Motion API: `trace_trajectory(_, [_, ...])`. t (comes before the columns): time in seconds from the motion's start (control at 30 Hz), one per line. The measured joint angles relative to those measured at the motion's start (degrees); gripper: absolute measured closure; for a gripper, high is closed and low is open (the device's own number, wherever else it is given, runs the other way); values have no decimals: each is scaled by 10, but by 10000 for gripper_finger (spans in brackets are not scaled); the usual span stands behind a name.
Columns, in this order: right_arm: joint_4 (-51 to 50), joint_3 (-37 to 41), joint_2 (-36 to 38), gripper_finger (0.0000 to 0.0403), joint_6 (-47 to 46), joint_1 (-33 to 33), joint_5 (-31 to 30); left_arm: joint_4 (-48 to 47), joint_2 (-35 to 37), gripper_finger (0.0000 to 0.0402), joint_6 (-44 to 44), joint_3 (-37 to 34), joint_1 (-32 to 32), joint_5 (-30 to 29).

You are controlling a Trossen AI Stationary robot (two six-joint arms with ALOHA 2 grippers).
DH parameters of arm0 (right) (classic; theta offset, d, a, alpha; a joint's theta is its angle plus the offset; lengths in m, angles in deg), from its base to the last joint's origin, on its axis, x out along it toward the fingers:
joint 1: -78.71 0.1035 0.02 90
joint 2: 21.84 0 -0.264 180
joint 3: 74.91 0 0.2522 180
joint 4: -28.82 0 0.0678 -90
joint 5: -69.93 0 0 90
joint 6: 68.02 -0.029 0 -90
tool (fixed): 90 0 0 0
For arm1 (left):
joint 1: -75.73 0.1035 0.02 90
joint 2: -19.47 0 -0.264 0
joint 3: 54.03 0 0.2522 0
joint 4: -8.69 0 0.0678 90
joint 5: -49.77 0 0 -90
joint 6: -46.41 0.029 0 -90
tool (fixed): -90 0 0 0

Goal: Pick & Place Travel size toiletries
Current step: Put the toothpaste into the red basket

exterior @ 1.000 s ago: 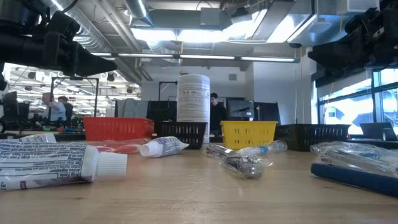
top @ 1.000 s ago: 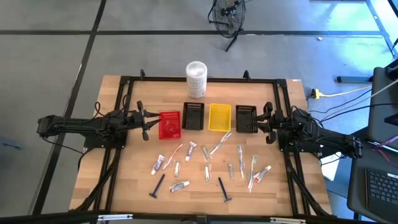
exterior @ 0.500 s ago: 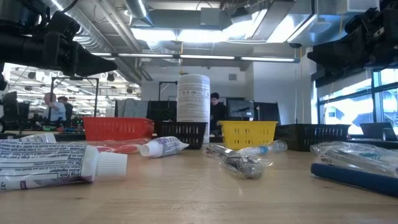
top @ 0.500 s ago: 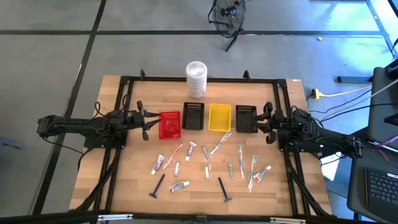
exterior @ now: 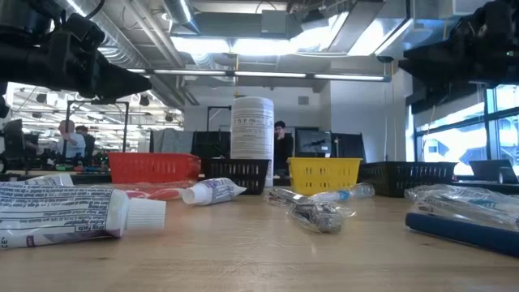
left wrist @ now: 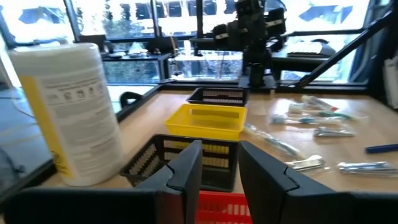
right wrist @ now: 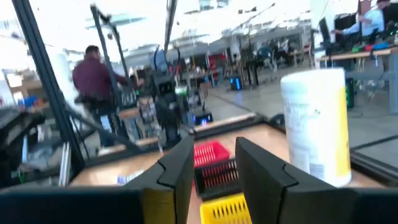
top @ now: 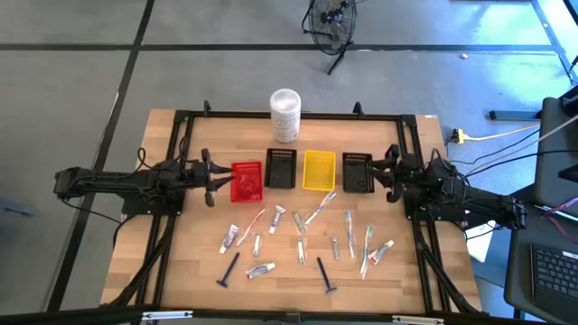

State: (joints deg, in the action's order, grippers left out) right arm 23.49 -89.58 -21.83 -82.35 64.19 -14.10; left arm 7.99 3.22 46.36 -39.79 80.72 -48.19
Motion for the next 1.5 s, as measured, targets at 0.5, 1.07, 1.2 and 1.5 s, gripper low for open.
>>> trace_trajectory(0.5, [43, 0, 0, 308, 16, 0, -230, 68, 0, 301, -54, 14, 0, 54])
trace_trajectory(1.07, [252, -2, -86, 198, 46, 0, -23, -174, -58, 245, -52, 222, 0, 31])
trace_trajectory(1.2, [267, -40, -161, 189, 41, 11, 14, -269, -105, 244, -63, 283, 0, 0])
trace_trajectory(1.5, [261, -144, -385, 212, 101, 72, 56, -441, -180, 244, -172, 360, -20, 5])
